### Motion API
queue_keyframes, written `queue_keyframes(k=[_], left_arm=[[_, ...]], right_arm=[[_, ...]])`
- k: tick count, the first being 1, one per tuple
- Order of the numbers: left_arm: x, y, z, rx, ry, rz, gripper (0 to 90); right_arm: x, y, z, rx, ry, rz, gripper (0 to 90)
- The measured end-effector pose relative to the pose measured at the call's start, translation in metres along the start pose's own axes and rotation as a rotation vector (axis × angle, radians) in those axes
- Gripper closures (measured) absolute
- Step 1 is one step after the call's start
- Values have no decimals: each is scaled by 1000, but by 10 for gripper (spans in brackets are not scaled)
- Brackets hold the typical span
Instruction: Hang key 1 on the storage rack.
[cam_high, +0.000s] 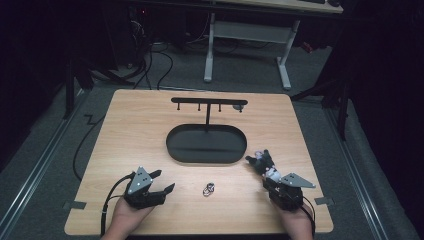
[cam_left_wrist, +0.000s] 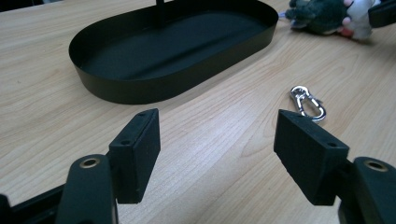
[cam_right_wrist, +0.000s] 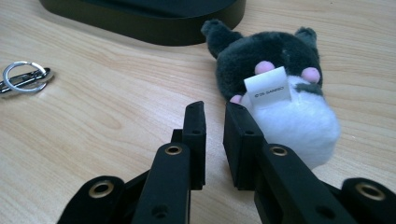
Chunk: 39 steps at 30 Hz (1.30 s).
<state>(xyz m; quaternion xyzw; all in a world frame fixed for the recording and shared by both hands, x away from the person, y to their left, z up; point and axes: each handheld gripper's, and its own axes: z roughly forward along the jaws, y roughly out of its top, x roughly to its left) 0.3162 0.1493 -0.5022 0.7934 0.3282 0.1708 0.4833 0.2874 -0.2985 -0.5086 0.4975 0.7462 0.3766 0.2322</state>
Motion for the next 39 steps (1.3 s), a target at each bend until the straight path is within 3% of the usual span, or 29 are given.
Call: queue_keyframes(k=[6, 10, 15, 19, 25, 30, 34, 39], left_arm=[[1, -6, -10, 41, -7, -19, 312], [1, -5, -13, -3, -5, -24, 291], [5, -11, -12, -23, -2, -24, 305], [2, -18, -9, -13, -38, -10, 309], [0, -15, -6, -18, -34, 25, 309], [-5, -15, -7, -16, -46, 50, 309], [-8, -14, -11, -25, -45, 63, 309], [-7, -13, -13, -34, -41, 58, 309]], right_arm=[[0, -4, -6, 8, 37, 4, 749], [-2, -7, -12, 29, 39, 49, 743], [-6, -7, -23, 40, 12, 49, 692], [-8, -8, -24, 76, 14, 90, 653], [-3, -5, -24, 124, -2, 67, 574], [-8, 0, -25, 210, 2, 80, 430], [-14, 2, -28, 256, 0, 96, 387], [-17, 5, -28, 292, -14, 73, 376]])
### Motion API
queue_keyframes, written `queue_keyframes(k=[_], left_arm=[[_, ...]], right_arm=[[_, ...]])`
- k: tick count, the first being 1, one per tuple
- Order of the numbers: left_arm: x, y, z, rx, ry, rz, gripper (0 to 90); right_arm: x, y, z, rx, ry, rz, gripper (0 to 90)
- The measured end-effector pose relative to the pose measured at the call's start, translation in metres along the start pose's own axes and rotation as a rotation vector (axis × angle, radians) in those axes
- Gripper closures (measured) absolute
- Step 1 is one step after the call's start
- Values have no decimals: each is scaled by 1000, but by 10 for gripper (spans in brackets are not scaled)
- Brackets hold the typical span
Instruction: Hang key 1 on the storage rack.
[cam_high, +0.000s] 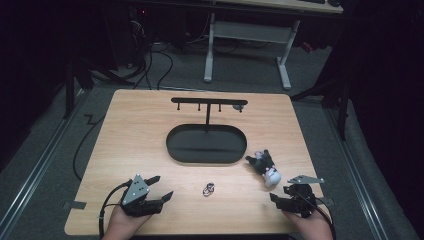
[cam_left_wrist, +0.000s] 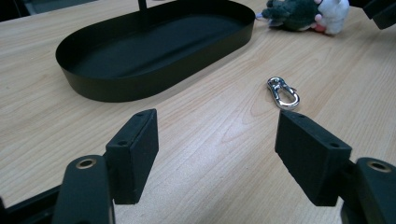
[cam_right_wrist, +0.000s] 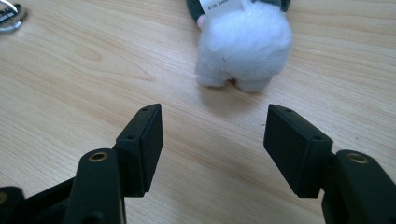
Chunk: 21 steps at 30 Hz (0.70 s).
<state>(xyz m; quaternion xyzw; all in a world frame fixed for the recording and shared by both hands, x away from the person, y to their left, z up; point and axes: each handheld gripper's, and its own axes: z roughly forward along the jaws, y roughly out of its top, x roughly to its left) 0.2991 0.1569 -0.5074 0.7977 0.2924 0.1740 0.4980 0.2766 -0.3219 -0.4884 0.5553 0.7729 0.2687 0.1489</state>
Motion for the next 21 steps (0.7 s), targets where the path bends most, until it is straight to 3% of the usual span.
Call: queue_keyframes(k=[6, 8, 14, 21], left_arm=[[2, -1, 3, 12, 1, 2, 309], [1, -1, 5, 20, -2, 10, 309], [-1, -1, 7, 26, -7, 22, 309], [-1, -1, 5, 30, -19, 29, 309]], right_arm=[[-2, 4, 7, 77, -6, -41, 354], [-3, 7, 10, 126, 0, -59, 342], [-4, 16, 11, 182, 16, -61, 299], [0, 33, 11, 270, 12, -104, 265]])
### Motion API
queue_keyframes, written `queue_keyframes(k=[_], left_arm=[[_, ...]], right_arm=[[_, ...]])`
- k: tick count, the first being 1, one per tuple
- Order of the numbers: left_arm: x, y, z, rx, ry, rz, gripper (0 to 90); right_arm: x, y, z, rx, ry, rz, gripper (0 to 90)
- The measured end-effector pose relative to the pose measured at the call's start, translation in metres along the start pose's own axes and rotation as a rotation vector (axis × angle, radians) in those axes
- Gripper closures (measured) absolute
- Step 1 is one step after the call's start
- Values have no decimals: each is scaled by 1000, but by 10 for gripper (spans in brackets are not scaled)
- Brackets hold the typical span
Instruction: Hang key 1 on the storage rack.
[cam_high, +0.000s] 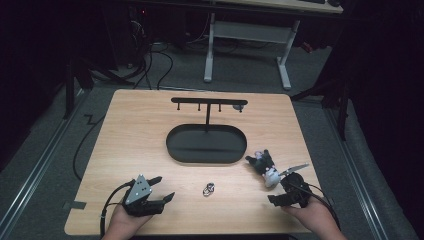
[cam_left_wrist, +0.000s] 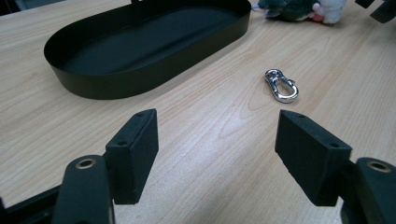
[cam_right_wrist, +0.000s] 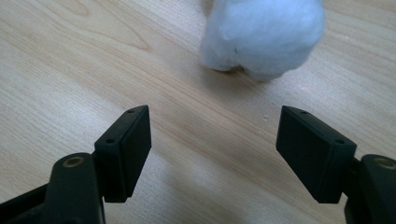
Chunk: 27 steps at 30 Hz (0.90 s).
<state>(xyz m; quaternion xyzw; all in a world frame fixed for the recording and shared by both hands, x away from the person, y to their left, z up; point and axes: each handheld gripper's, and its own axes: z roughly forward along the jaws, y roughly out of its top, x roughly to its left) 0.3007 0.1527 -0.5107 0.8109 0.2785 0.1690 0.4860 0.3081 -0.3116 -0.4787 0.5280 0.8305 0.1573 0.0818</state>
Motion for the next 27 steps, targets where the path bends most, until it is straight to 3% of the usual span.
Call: queue_keyframes(k=[16, 27], left_arm=[[0, 0, 1, -1, -22, 12, 308], [-2, 0, 1, 1, -34, 21, 307]], right_arm=[[-12, 44, -4, 114, -8, -1, 212], [-17, 70, 4, 138, -5, 3, 216]])
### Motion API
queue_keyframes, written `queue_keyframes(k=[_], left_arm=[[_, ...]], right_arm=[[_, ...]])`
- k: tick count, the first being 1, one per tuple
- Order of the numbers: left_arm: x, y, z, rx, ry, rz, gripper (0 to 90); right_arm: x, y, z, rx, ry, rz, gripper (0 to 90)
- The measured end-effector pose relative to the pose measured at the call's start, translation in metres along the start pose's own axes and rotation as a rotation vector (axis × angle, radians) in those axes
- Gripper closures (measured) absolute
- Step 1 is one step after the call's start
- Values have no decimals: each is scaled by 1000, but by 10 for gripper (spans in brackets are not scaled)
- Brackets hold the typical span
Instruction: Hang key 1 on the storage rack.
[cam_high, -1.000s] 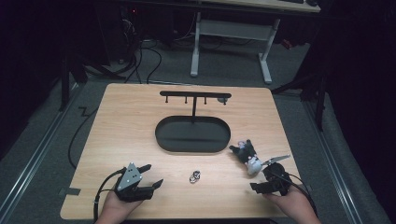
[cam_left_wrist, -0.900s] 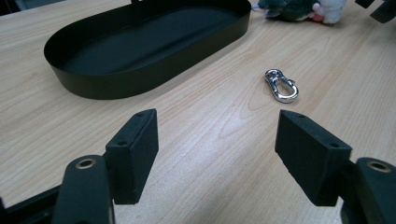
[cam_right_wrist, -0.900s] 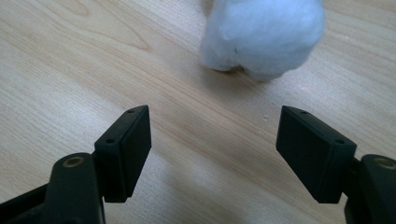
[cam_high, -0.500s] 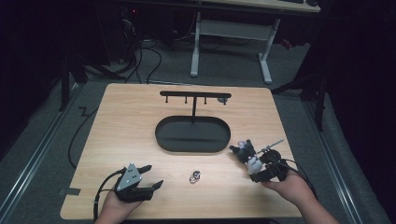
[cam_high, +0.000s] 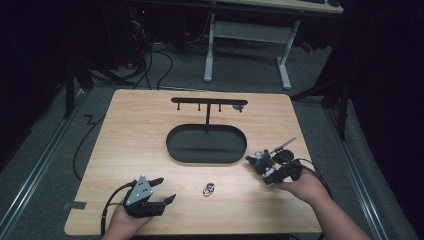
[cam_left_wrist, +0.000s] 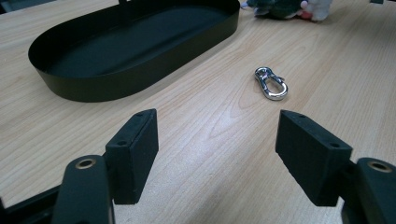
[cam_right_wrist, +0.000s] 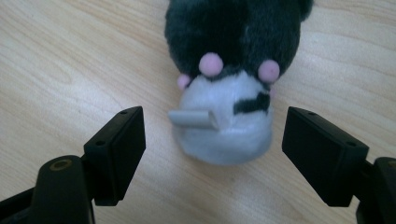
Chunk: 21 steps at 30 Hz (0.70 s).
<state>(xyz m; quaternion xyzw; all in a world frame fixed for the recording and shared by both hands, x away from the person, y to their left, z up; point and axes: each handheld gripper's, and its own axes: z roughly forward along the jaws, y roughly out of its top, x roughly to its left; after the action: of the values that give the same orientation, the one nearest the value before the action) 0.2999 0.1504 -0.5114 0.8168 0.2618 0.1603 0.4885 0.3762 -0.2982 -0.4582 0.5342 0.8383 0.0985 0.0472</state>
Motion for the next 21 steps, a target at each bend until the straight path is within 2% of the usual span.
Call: queue_keyframes(k=[7, 10, 11, 12, 18, 21], left_arm=[[-2, 0, 1, 6, -3, 22, 307], [-2, 0, 1, 7, -8, 28, 307], [-3, 0, 2, 9, -9, 29, 307], [-3, 0, 2, 9, -9, 29, 307], [-3, 1, 1, 9, -10, 31, 307], [-2, 1, 1, 8, -10, 30, 307]], right_arm=[[-4, 11, 12, 42, 4, 3, 216], [-7, 14, 20, 77, -4, 15, 226], [-7, 14, 22, 87, 4, 40, 228], [-8, 14, 24, 81, 5, 23, 230], [-7, 15, 30, 90, 0, 17, 298], [-6, 16, 31, 94, -3, 17, 359]])
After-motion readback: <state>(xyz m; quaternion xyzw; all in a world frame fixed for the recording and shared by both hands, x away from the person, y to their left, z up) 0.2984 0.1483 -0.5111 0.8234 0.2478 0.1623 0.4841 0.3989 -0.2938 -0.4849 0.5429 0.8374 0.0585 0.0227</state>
